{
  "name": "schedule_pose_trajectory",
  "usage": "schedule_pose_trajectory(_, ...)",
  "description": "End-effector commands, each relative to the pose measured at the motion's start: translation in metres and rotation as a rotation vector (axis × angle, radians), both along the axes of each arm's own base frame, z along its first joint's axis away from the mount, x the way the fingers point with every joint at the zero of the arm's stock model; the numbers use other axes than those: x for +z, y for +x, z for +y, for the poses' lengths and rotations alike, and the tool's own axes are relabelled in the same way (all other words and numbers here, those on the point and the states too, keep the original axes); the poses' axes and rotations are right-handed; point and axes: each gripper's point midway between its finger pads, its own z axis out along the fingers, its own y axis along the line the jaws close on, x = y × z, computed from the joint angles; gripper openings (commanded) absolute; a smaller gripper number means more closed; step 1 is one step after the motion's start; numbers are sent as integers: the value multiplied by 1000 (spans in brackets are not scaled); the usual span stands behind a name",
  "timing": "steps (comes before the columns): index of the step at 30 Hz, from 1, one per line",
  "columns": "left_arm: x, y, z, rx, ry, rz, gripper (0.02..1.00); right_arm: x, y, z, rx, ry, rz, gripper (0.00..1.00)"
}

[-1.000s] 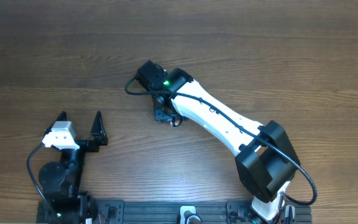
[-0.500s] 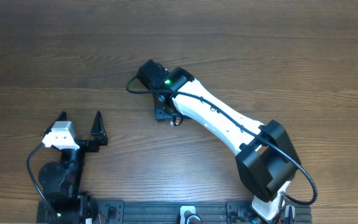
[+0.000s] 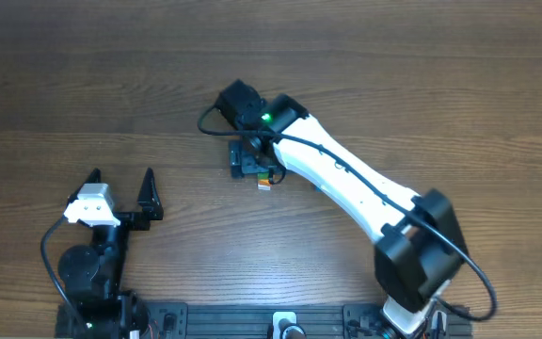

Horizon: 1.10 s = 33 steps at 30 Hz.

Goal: Stack Cubes

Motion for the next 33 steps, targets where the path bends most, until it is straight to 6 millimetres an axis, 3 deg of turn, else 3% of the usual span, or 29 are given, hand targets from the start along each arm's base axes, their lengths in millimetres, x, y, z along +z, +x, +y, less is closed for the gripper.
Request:
schedule_pose_trajectory(1,-1,0,0,-4,18,-4,1000,52,10,-28,-52,25,-108,991)
schedule_pose_trajectory(4,-1,0,0,-4,18,-4,1000,60,7,-56,-105,-1,-88,991)
schedule_pose_trajectory(7,-1,0,0,-4,18,-4,1000,56,3,-79,-150,-41,-39,991)
schedule_pose_trajectory(13,-1,0,0,-4,18,-4,1000,14,-3,-107,-163,-91,39,993)
schedule_pose_trajectory(19,-1,0,0,-4,18,-4,1000,-39,-11,-105,-136,-25,86,993)
schedule_pose_trajectory(23,-1,0,0,-4,18,-4,1000,-64,-17,-110,-147,-20,92,993)
schedule_pose_trajectory(33,-1,0,0,-4,18,-4,1000,-95,-25,-122,-159,-45,125,978)
